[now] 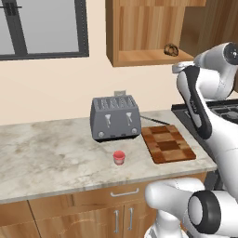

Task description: Pick the bread, place it on the cutting board, pick the jam, place it on the counter, and close the cabinet.

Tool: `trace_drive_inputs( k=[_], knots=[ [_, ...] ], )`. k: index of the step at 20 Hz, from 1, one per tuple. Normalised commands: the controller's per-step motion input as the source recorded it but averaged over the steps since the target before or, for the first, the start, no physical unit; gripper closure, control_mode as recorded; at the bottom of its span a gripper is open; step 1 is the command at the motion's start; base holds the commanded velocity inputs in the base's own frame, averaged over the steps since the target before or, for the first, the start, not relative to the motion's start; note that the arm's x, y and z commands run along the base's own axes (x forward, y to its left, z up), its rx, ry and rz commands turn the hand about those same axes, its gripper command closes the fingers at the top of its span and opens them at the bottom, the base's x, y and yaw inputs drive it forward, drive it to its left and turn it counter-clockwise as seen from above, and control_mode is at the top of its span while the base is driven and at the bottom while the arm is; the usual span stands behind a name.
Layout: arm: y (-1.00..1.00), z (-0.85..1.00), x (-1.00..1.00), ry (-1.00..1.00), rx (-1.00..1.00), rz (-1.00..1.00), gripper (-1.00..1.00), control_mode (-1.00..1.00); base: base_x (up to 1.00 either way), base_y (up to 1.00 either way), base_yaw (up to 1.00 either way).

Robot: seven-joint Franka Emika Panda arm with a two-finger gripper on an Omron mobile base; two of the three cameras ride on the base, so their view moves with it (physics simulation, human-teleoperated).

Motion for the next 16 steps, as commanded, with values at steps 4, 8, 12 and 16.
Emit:
trace_drive_inputs(
  k=[4,8,12,16],
  knots=[
    [-0.06,0.06,0.26,-0.01,0.0,0.0,-1.0,-1.0,0.0,0.0,0.0],
    [-0.05,0.02,0.33,0.0,0.0,0.0,-1.0,-1.0,0.0,0.0,0.0],
    [-0.05,0.06,0.33,0.0,0.0,0.0,-1.0,-1.0,0.0,0.0,0.0],
    [-0.09,0.14,0.29,0.0,0.0,-0.01,-1.0,-1.0,0.0,0.0,0.0]
  ],
)
